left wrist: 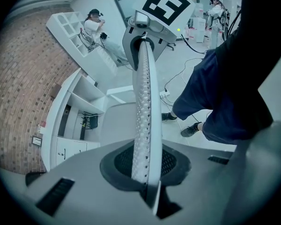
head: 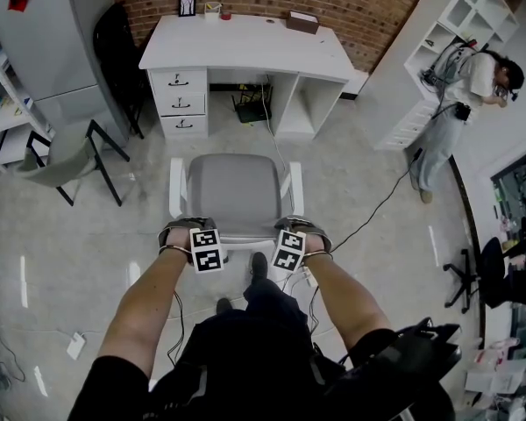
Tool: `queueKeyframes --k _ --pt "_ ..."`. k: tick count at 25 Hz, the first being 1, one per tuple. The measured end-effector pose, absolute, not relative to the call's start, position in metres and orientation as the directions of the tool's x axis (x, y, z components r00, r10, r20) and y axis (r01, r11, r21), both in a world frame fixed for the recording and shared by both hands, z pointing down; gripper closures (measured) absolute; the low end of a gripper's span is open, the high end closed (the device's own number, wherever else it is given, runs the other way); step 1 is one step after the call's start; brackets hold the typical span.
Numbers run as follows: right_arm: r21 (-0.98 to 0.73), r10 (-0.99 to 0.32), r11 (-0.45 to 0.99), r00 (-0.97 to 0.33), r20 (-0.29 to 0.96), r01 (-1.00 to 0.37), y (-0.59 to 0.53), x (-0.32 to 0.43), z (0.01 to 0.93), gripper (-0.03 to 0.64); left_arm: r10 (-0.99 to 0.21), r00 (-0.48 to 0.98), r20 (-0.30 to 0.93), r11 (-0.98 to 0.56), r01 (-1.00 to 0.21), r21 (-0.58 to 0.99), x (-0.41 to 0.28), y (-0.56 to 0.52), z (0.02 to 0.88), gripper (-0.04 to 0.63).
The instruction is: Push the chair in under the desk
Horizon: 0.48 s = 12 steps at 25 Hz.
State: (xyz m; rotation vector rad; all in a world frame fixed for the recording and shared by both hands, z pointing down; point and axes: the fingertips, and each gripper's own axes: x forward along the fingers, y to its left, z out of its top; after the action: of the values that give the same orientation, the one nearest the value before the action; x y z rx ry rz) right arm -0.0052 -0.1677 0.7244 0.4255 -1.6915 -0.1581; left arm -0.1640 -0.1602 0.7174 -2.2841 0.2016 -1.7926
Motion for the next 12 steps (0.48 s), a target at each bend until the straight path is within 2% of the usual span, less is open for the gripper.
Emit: queueKeyframes --k 12 --pt "0.334 -0.355 0.928 -0.117 0.928 -0.163 -0.224 -0.001 0.726 0.535 -0.242 0.223 0.944 -0.967 0.021 -0.253 -0.161 -0.217 0.720 0.549"
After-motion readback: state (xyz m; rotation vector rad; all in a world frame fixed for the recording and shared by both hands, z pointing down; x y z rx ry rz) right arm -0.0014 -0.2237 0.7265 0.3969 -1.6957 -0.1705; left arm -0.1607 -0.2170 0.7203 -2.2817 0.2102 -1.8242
